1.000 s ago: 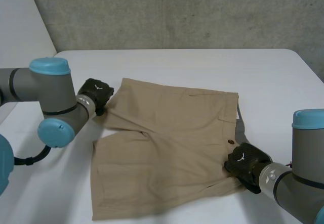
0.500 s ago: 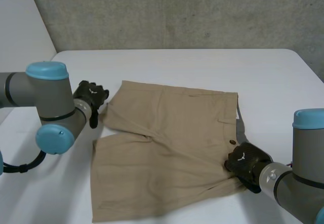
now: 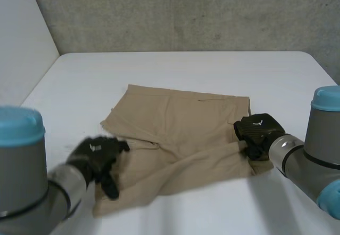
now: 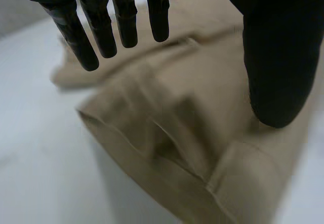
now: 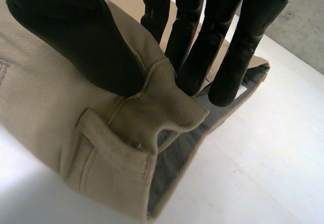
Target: Fold the shorts.
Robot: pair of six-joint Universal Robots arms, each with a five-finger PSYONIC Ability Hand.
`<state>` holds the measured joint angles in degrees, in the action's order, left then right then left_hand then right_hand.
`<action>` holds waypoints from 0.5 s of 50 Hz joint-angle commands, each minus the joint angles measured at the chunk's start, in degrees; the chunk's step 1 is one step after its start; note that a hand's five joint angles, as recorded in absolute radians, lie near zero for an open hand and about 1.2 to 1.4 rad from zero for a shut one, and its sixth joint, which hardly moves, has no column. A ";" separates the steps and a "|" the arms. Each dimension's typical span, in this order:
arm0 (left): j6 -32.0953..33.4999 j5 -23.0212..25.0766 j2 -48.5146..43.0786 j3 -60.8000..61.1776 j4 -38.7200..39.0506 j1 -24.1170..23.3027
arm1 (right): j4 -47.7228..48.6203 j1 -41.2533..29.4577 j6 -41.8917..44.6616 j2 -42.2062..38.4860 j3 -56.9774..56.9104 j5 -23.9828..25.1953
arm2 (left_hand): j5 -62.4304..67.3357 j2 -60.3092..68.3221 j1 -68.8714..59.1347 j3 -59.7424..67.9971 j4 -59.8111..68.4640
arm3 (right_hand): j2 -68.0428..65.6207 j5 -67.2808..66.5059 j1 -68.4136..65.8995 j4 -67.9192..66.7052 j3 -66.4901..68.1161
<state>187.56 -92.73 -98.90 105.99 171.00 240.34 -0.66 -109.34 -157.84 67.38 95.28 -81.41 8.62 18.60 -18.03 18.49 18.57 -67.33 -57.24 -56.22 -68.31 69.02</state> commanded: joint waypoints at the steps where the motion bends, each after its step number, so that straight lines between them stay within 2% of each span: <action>1: -0.18 -0.26 0.38 3.78 -1.29 -3.30 | -0.04 0.00 -0.80 -1.02 -0.01 0.11 | 6.06 6.08 -6.65 6.19 6.11 | -12.67 -12.76 -23.78 -11.69 10.98; 7: -0.18 -0.43 -0.33 3.35 -1.29 -2.69 | 0.22 -0.08 -0.80 -0.50 0.61 0.11 | 12.27 12.29 -12.85 12.40 12.31 | -12.67 -12.76 -23.78 -11.69 10.98; 10: -0.09 0.09 -0.41 3.08 -1.29 -2.42 | 0.31 -0.17 -0.71 -0.32 0.70 0.11 | 23.67 23.69 -24.26 23.80 23.72 | -12.67 -12.76 -23.78 -11.69 10.98; 13: 0.08 0.01 -0.50 3.08 -1.46 -2.42 | 0.40 -0.17 -0.71 -0.23 0.87 0.11 | 29.09 29.10 -29.67 29.22 29.13 | -12.67 -12.76 -23.78 -11.69 10.98; 14: 0.52 -0.60 -0.50 2.99 -1.20 -2.94 | 0.40 -0.08 -0.71 -0.23 0.87 0.11 | 41.77 41.78 -42.35 41.90 41.81 | -12.67 -12.76 -23.78 -11.69 10.98; 17: 0.70 -0.52 -0.41 2.91 -0.67 -2.60 | 0.40 -0.08 -0.54 -0.14 0.87 0.11 | 60.35 60.37 -60.93 60.48 60.39 | -12.67 -12.76 -23.78 -11.69 10.98; 21: 1.84 -0.34 0.20 0.36 1.08 -2.51 | -0.31 -0.26 2.87 0.64 0.09 0.02 | 61.38 61.40 -61.97 61.51 61.43 | -12.67 -12.76 -23.78 -11.69 10.98; 25: 7.54 -0.43 -0.76 -5.52 5.65 -2.16 | -0.13 -0.44 9.28 1.79 -0.44 -0.07 | 61.38 61.40 -61.97 61.51 61.43 | -12.67 -12.76 -23.78 -11.69 10.98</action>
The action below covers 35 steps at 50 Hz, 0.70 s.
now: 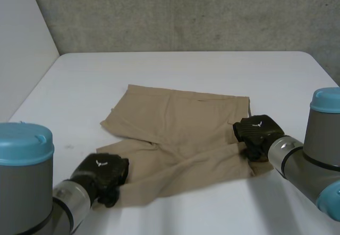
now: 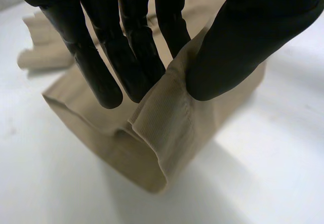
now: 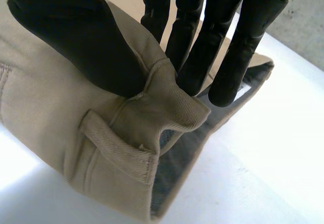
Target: Fold the shorts.
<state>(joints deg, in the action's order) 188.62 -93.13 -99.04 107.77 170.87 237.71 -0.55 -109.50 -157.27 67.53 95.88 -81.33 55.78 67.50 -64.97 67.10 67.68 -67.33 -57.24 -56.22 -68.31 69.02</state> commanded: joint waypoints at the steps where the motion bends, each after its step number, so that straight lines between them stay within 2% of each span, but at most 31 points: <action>1: 9.98 -0.03 -2.29 -10.53 7.88 0.65 | -0.07 -0.37 9.52 1.81 -1.39 -0.23 | 14.22 12.50 -15.03 12.90 12.32 | -12.67 -12.76 -23.78 -11.69 10.98; 4: 15.79 -0.03 -6.07 -16.51 11.23 1.17 | 0.98 -0.54 10.84 1.64 -4.98 -0.93 | 14.22 12.50 -15.03 12.90 12.32 | -12.67 -12.76 -23.78 -11.69 10.98; 5: 19.47 -0.29 -9.47 -21.06 13.50 1.61 | 1.42 -0.54 10.76 1.20 -6.22 -1.02 | 14.22 12.50 -15.03 12.90 12.32 | -12.67 -12.76 -23.78 -11.69 10.98; 7: 22.57 -0.38 -13.53 -26.00 15.45 2.14 | 2.56 -0.63 10.41 -0.02 -8.85 -1.29 | 14.22 12.50 -15.03 12.90 12.32 | -12.67 -12.76 -23.78 -11.69 10.98; 13: 28.81 0.49 -32.57 -48.29 17.30 3.02 | 6.43 -0.63 11.46 -11.09 -21.07 -3.57 | 14.22 12.50 -15.03 12.90 12.32 | -12.67 -12.76 -23.78 -11.69 10.98; 21: 30.40 1.81 -54.05 -73.47 17.66 5.39 | 8.54 -0.72 17.69 -27.53 -37.33 -7.09 | 14.22 12.50 -15.03 12.90 12.32 | -12.67 -12.76 -23.78 -11.69 10.98; 24: 30.40 3.65 -60.11 -80.14 17.74 5.74 | 14.75 -0.81 21.11 -31.30 -39.97 -7.35 | 14.22 12.50 -15.03 12.90 12.32 | -12.67 -12.76 -23.78 -11.69 10.98; 28: 30.40 5.15 -64.52 -84.20 18.97 6.45 | 24.95 -0.81 23.32 -34.65 -40.51 -5.52 | 14.22 12.50 -15.03 12.90 12.32 | -12.67 -12.76 -23.78 -11.69 10.98; 31: 30.40 5.33 -65.23 -83.86 22.39 6.71 | 27.79 -0.81 23.59 -36.50 -41.56 -4.37 | 14.22 12.50 -15.03 12.90 12.32 | -12.67 -12.76 -23.78 -11.69 10.98; 32: 30.14 5.33 -65.14 -82.55 25.01 6.63 | 27.71 -0.81 23.59 -37.64 -42.52 -4.36 | 8.91 7.19 -9.73 7.59 7.01 | 15.75 15.65 4.64 16.73 -17.44; 33: 30.05 5.42 -64.97 -81.50 26.26 6.45 | 27.62 -0.81 23.59 -37.82 -42.61 -4.19 | -6.46 -8.18 5.65 -7.78 -8.36 | 39.85 39.75 28.73 40.83 -41.54; 34: 30.05 5.42 -64.79 -80.18 27.49 6.45 | 27.62 -0.89 23.59 -37.82 -42.62 -3.93 | -26.10 -27.82 25.29 -27.42 -28.00 | 56.24 56.15 45.13 57.22 -57.93; 35: 30.14 5.33 -64.36 -78.86 28.81 6.36 | 27.62 -0.90 23.59 -37.74 -42.53 -3.75 | -43.78 -45.50 42.97 -45.10 -45.68 | 57.33 57.24 46.22 58.31 -59.02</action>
<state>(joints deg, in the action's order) 219.00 -88.19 -163.70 24.11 191.86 244.16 23.62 -110.26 -133.99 31.80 54.09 -86.96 53.67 64.36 -62.71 64.88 65.13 -51.18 -43.60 -43.02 -53.05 52.32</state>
